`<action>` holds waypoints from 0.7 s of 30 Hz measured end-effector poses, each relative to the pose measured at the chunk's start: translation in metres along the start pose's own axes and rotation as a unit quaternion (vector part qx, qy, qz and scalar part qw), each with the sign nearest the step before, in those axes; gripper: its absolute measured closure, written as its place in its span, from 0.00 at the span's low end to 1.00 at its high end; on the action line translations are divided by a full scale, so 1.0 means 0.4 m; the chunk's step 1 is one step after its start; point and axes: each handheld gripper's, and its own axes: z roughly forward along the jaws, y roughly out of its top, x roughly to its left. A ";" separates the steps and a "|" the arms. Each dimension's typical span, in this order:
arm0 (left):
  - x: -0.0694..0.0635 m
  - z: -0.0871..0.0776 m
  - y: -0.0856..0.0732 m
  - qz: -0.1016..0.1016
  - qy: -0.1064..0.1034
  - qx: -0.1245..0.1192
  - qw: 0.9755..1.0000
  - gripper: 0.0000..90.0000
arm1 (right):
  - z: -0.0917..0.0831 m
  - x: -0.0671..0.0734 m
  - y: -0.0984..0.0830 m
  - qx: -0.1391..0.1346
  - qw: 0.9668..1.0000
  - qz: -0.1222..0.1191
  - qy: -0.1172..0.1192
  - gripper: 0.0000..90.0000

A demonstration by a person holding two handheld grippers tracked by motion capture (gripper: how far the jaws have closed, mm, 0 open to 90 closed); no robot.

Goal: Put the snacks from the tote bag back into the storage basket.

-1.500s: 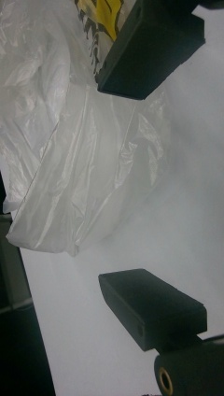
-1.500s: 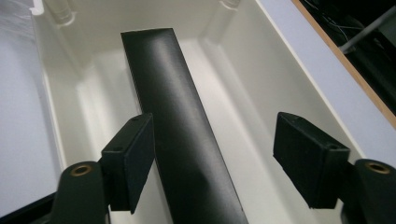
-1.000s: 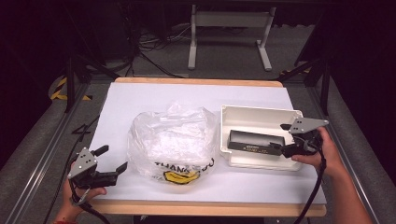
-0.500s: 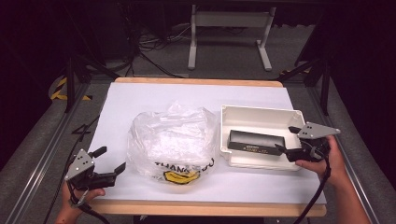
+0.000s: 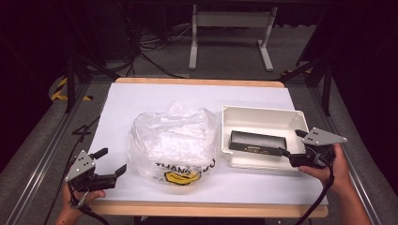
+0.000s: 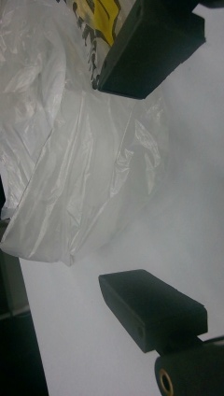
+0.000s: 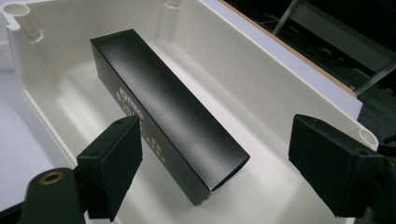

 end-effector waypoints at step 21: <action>0.000 -0.002 0.002 0.000 -0.003 -0.005 1.000 0.10 | -0.064 0.006 -0.092 -0.058 0.992 0.084 -0.079 0.09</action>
